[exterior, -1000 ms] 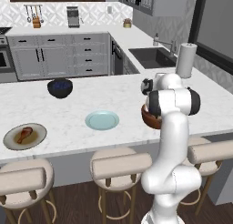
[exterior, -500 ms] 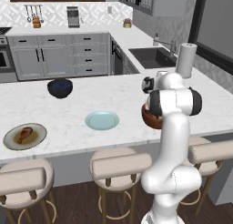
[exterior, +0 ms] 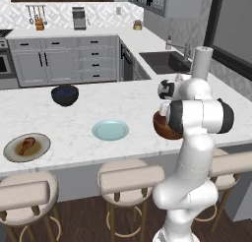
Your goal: Pick the chicken drumstick and onion from their plates and place them in the bowl. Then put the bowl in the fridge.
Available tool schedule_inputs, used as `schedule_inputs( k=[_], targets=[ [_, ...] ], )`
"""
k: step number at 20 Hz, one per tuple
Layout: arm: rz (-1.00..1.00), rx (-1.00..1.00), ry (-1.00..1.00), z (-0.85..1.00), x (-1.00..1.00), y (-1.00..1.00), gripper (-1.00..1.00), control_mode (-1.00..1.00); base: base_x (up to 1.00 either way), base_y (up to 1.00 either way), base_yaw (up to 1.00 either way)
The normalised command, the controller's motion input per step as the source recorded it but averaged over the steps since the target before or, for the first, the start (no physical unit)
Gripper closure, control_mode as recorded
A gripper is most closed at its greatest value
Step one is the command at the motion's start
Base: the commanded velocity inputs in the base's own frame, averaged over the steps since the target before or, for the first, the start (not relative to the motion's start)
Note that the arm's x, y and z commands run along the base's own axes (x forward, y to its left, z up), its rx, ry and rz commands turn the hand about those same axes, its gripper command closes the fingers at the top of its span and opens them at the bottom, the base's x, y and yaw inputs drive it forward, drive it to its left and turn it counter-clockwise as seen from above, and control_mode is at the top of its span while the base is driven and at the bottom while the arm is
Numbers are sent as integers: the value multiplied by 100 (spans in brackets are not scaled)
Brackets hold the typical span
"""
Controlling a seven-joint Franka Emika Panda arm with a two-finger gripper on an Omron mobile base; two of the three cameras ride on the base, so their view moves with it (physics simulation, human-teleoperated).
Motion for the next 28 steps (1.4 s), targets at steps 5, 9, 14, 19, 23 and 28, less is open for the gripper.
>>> schedule_inputs(
  k=[5,9,14,19,23,28],
  targets=[
    [0,0,-9,62,-41,69,-100,-100,0,0,0],
    [0,0,0,51,-42,96,-100,-100,0,0,0],
    [0,0,2,31,-53,76,-100,-100,0,0,0],
    [6,-15,0,6,-58,31,-100,-100,0,0,0],
    [7,-2,-5,0,-32,10,-100,-100,0,0,0],
    [1,3,-24,0,-42,0,-100,-100,0,0,0]
  ],
)
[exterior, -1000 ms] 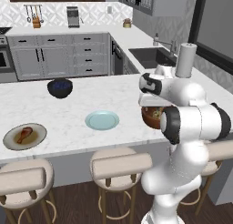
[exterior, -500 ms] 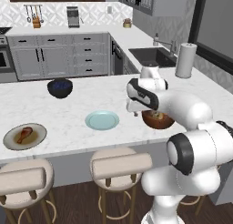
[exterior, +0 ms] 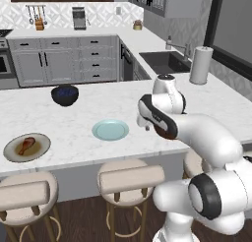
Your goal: Pick the chicken drumstick and onion from their plates and place them in the bowl. Then put the bowl in the fridge.
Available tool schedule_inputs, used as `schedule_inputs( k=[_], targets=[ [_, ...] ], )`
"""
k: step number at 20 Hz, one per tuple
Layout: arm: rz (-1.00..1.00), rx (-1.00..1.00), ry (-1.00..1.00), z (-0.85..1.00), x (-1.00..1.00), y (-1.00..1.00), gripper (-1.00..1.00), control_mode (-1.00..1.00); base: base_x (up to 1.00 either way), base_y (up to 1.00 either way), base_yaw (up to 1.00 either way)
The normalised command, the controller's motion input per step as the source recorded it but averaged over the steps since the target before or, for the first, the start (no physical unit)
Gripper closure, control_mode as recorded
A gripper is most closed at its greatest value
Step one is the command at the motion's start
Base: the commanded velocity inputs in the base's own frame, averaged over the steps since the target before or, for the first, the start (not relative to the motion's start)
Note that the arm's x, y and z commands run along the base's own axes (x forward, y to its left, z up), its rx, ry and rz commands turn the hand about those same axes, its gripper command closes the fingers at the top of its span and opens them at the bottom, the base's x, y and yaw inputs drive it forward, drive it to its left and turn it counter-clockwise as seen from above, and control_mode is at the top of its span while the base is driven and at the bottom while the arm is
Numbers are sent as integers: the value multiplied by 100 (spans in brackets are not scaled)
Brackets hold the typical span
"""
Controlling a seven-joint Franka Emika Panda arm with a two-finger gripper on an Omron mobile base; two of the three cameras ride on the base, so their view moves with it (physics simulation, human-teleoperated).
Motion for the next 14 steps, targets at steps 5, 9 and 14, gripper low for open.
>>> schedule_inputs(
  k=[5,9,14],
  targets=[
    [1,1,-28,3,-54,0,-100,-100,0,0,0],
    [0,4,-12,2,-18,1,-100,-100,0,0,0],
    [0,0,0,0,0,0,-100,100,-22,53,0]
  ],
)
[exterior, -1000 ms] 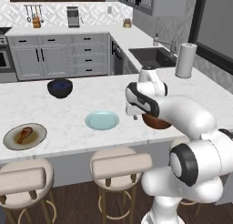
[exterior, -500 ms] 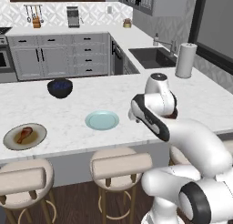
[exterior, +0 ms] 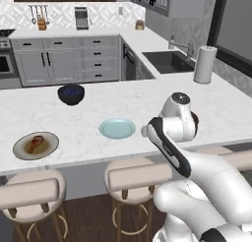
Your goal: Pick the chicken drumstick and onion from their plates and place them in the bowl. Then put the bowl in the fridge.
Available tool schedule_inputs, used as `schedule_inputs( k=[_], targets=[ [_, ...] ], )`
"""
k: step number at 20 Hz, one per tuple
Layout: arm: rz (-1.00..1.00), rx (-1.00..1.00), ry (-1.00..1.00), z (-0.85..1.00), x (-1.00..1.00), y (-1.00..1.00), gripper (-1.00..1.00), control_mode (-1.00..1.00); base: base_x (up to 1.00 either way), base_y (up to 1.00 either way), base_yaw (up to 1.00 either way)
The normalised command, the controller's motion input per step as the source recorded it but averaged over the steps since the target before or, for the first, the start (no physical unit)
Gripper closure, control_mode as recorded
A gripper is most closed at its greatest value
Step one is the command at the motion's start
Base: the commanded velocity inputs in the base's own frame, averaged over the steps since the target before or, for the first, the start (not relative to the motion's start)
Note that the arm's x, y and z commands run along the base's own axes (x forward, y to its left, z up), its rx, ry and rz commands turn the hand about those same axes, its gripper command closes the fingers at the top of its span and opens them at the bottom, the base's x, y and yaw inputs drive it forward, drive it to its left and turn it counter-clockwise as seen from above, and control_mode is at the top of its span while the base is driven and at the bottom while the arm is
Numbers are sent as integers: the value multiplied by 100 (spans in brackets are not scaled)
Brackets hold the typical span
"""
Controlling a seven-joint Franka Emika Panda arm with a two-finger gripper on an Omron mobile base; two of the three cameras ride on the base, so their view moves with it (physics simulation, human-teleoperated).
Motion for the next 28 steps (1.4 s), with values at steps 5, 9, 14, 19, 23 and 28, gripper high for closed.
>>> schedule_inputs(
  k=[5,9,14,19,23,28],
  targets=[
    [0,0,0,0,0,0,-100,100,-73,100,0],
    [0,0,0,0,0,0,-100,100,-88,100,0],
    [0,0,0,0,0,0,-100,100,-41,100,-3],
    [0,0,0,0,0,0,-100,100,65,74,-8],
    [0,0,0,0,0,0,-100,100,97,12,-3],
    [0,0,0,0,0,0,-100,100,80,-3,-1]
  ],
)
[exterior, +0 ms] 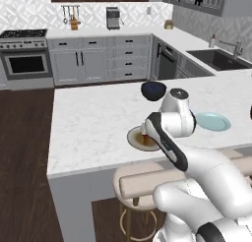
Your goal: Pick the chicken drumstick and onion from their plates and place them in the bowl. Then put the bowl in the fridge.
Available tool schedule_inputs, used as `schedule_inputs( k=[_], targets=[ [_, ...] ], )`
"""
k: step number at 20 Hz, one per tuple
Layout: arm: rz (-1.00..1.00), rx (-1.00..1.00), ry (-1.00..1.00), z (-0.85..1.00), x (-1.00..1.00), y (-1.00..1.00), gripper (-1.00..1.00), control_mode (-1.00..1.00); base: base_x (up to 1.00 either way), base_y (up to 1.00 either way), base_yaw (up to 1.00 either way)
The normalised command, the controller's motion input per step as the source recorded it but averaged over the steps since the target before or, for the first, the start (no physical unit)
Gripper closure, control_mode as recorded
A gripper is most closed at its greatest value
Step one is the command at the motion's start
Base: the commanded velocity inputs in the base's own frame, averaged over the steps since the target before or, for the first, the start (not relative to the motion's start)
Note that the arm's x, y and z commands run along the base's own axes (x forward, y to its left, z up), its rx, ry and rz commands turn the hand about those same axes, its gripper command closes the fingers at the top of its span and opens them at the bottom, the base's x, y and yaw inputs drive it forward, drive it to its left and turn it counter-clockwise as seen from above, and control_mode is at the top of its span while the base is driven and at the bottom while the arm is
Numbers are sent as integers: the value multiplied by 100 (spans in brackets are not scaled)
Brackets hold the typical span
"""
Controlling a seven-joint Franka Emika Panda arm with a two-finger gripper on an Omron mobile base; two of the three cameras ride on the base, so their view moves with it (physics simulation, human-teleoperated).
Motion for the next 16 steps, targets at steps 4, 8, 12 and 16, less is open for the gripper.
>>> schedule_inputs(
  k=[4,8,12,16],
  targets=[
    [-1,0,14,-6,79,0,-100,-100,0,0,0],
    [-2,1,20,-49,74,-5,-100,-100,0,0,0],
    [-3,1,20,-47,79,0,-100,-100,0,0,0],
    [-2,0,11,-49,69,0,-100,-100,0,0,0]
  ],
)
